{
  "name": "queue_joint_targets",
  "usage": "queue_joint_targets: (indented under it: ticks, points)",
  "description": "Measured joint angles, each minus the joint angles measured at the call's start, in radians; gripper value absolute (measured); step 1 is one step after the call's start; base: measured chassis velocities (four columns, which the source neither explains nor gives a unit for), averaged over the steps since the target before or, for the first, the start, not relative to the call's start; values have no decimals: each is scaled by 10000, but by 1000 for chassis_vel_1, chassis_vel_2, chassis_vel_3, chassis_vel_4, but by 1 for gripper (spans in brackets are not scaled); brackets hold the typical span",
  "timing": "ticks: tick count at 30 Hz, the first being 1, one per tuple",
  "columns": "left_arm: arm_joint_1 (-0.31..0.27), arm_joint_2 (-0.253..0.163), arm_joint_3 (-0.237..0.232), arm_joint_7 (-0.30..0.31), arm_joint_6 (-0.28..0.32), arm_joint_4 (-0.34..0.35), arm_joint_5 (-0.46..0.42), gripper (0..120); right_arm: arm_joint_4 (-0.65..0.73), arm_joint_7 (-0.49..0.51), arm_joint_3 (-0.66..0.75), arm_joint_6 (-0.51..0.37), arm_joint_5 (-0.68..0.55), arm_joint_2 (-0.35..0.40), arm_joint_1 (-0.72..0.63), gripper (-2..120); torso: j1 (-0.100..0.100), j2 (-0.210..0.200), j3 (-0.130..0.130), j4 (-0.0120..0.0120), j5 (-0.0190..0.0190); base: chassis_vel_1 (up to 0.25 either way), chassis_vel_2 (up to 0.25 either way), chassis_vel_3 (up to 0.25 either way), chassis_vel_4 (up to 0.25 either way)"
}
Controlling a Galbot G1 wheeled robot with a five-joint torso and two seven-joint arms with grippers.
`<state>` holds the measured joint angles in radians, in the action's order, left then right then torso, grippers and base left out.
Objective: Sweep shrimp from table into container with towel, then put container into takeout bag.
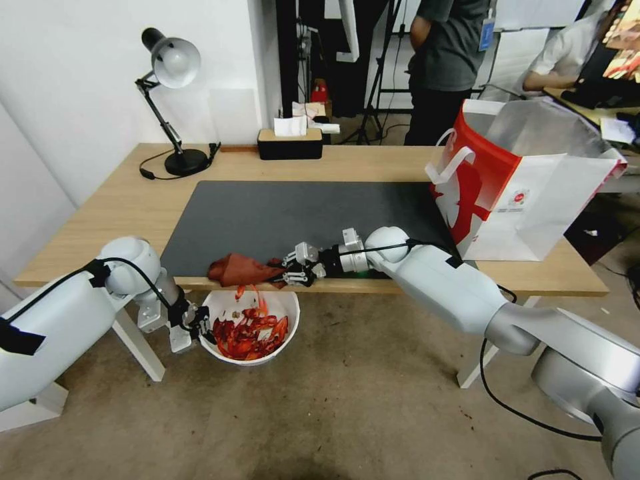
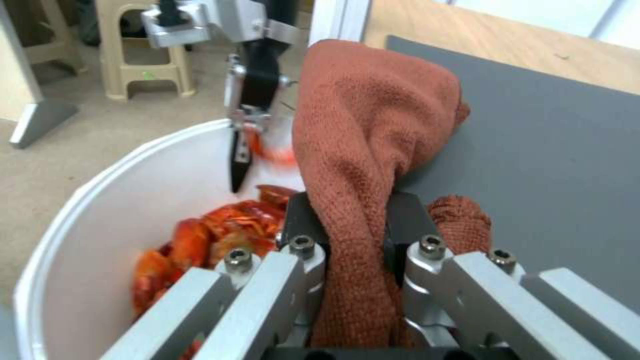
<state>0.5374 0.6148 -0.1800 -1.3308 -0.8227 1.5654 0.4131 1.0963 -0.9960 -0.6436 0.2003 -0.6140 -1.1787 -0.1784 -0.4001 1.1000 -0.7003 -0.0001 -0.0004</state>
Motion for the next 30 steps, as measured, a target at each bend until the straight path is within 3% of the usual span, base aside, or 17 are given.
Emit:
queue_joint_targets:
  ticks: [13, 20, 22, 24, 26, 27, 29, 30]
  points:
    - [-23, 44, -35, 0, 0, -73, 17, 0, 764, -67, 39, -169, -210, 255, -319, 8, -1, 0, 0, 1, 3, 0, 0, 0, 0]
    - [-14, 99, -48, -3, 0, -185, 42, 0, 1205, 391, 888, -258, -1041, 334, -538, 8, 0, 0, 2, 2, 3, 0, 0, 0, 0]
    - [30, 120, -48, -7, 0, -194, 51, 0, 1708, 2059, 1475, -285, -1624, 496, -814, 8, 0, 0, 2, 0, 4, 0, 0, 0, 0]
    - [38, 123, -48, -7, 0, -194, 52, 0, 1865, 2571, 1599, -311, -1692, 537, -915, 8, 0, 0, 3, 0, 3, 0, 0, 0, 0]
    - [72, 138, -49, -10, 0, -194, 60, 0, 2614, 5493, 2114, -753, -1706, 797, -1437, 8, 0, 0, 3, 3, 4, 0, 0, 0, 0]
    - [72, 138, -49, -10, 0, -194, 60, 0, 2614, 5493, 2114, -753, -1706, 797, -1437, 8, 0, 0, 3, 3, 4, 0, 0, 0, 0]
    - [89, 150, -51, -18, 0, -194, 67, 0, 3385, 8373, 2529, -1583, -1467, 1084, -2035, 8, 0, -1, 3, -1, 5, 0, 0, 0, 0]
    - [89, 150, -51, -18, 0, -194, 67, 0, 3385, 8373, 2529, -1583, -1467, 1084, -2035, 8, 0, -1, 3, -1, 5, 0, 0, 0, 0]
